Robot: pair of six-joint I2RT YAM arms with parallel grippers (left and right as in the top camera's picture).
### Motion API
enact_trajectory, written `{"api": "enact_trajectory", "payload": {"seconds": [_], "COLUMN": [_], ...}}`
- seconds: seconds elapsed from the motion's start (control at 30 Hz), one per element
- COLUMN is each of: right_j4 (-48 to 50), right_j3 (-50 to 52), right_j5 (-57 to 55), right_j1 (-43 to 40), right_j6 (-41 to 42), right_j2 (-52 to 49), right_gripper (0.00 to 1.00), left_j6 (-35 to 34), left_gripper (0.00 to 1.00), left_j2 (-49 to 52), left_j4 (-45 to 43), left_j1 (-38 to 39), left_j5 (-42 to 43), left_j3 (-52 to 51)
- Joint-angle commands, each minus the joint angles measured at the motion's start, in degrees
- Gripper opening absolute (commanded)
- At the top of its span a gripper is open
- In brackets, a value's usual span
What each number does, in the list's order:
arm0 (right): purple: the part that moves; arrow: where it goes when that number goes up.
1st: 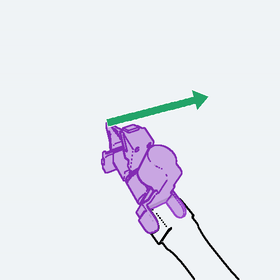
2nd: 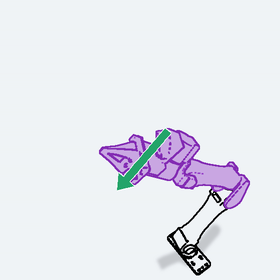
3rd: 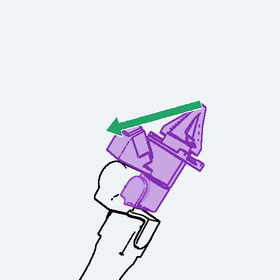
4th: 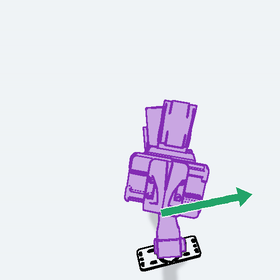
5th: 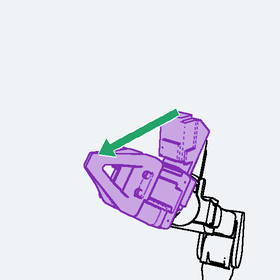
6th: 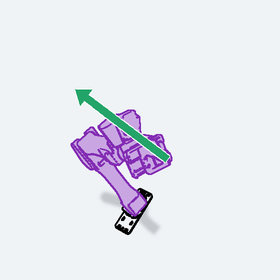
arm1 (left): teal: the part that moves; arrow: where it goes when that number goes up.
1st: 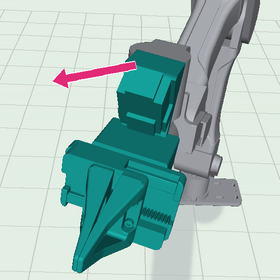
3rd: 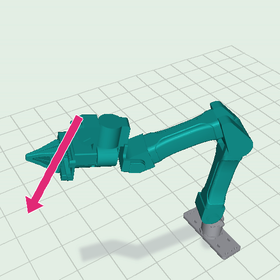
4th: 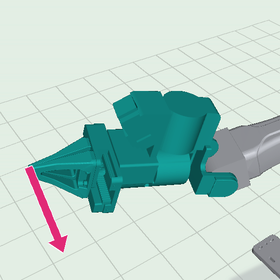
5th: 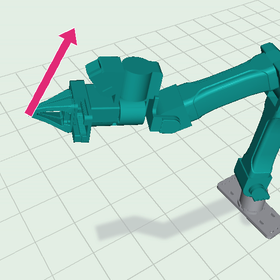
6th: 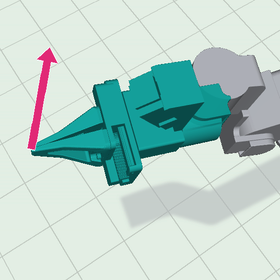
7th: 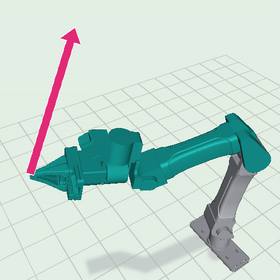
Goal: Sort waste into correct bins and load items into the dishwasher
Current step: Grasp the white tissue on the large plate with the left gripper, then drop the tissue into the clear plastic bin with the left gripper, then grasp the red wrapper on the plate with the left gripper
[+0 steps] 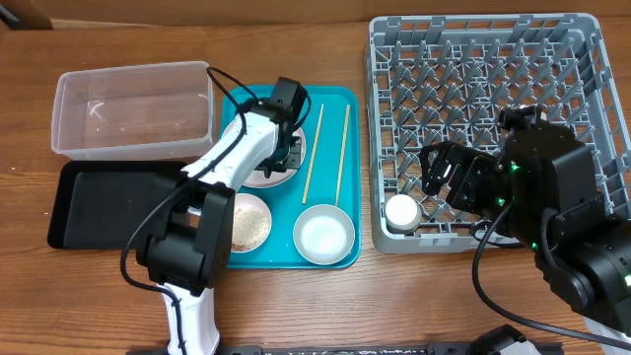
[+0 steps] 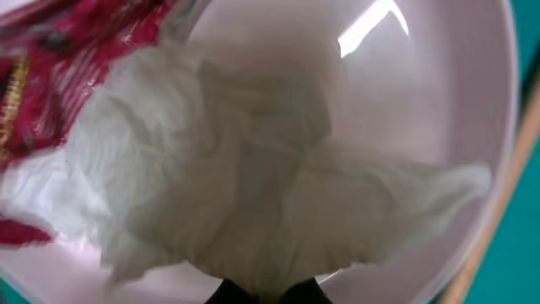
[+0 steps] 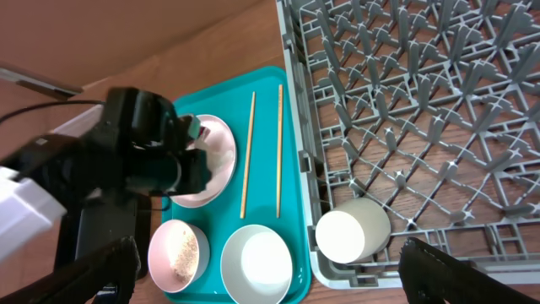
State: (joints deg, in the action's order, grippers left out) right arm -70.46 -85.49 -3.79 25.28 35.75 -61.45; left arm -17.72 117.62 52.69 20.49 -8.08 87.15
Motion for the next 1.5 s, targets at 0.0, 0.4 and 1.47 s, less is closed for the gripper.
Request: {"api": "enact_trajectory", "payload": {"seconds": [0.0, 0.4, 1.47], "right_j4": [0.1, -0.4, -2.4], "right_j3": [-0.3, -0.3, -0.3], "right_j5": [0.0, 0.0, 0.0], "right_j1": [0.1, 0.1, 0.1], "right_j6": [-0.6, -0.6, -0.6], "right_j2": [0.3, 0.3, 0.3], "right_gripper": [1.00, 1.00, 1.00], "left_j6": [-0.7, -1.9, 17.3], "left_gripper": [0.04, 0.04, 0.89], "left_j2": [-7.5, -12.9, 6.4], "left_j4": [4.7, 10.3, 1.1], "left_j1": [-0.5, -15.2, -7.4], "left_j5": [0.8, -5.4, -6.3], "left_j3": [7.7, 12.3, 13.5]}}
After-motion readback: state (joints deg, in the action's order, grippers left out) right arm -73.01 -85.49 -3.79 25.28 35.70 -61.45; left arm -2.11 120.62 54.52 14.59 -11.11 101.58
